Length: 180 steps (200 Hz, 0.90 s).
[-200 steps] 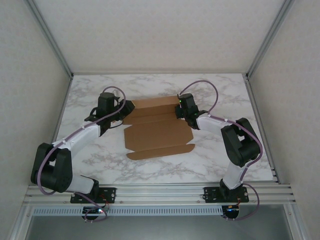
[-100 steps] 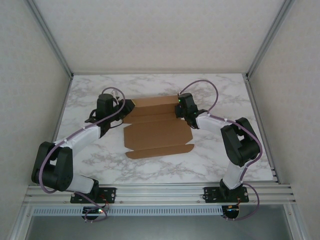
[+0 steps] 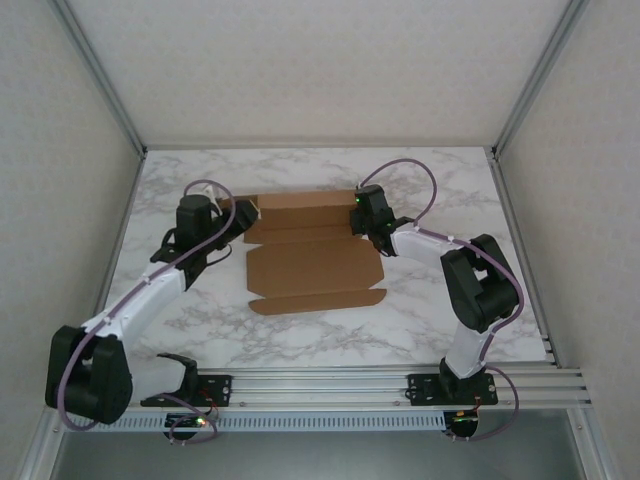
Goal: Fold the paper box
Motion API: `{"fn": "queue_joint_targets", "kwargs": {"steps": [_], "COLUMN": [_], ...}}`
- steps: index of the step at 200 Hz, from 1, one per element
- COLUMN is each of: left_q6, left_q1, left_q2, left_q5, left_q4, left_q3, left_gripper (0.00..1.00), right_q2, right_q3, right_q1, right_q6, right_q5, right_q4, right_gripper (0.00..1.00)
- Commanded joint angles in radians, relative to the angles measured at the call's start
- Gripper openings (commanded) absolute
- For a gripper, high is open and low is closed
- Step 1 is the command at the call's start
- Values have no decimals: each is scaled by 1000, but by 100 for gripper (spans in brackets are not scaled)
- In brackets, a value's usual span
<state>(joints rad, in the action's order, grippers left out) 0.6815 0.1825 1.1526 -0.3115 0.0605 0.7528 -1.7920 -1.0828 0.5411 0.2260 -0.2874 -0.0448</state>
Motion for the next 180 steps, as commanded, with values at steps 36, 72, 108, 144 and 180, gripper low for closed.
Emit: {"fn": "queue_joint_targets", "kwargs": {"steps": [36, 72, 108, 144, 180], "left_q6": [-69, -59, -65, -105, -155], "left_q1": [-52, -53, -48, -14, 6], "left_q2": [-40, 133, 296, 432, 500], "left_q5": [39, -22, -24, 48, 143], "left_q4": [-95, -96, -94, -131, -158], "left_q3": [-38, -3, 66, 139, 175], "left_gripper": [35, 26, 33, 41, 44], "right_q2": [-36, -35, -33, -28, -19], "right_q3": [1, 0, -8, -11, -11], "right_q1": [3, 3, 4, 3, 5], "right_q6": [10, -3, -9, -15, -21], "right_q5": [15, 27, 31, 30, 34], "right_q4": [94, 101, 106, 113, 115], "right_gripper": [11, 11, 11, 10, 10]}}
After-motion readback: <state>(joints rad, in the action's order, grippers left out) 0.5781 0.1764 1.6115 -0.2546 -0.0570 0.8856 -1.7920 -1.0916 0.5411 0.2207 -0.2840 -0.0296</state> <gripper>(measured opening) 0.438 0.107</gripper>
